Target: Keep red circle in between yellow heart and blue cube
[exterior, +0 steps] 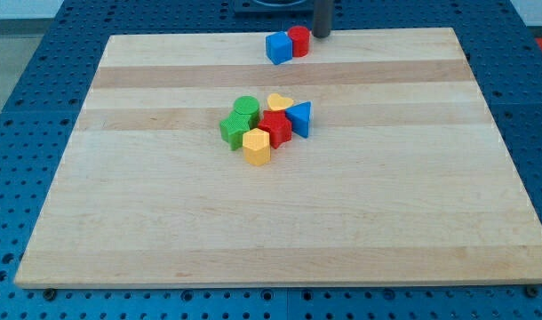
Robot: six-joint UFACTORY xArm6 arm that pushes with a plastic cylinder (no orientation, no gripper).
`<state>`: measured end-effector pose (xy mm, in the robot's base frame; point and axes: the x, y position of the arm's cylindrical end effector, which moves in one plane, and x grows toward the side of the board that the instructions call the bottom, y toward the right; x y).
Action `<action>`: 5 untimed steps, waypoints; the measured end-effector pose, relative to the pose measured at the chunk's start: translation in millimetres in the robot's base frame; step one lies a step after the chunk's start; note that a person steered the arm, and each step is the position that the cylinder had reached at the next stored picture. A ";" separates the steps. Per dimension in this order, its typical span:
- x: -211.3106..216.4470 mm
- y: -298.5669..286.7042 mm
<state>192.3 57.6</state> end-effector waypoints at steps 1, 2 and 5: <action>0.1 -18.7; 24.3 -25.2; 85.3 -34.3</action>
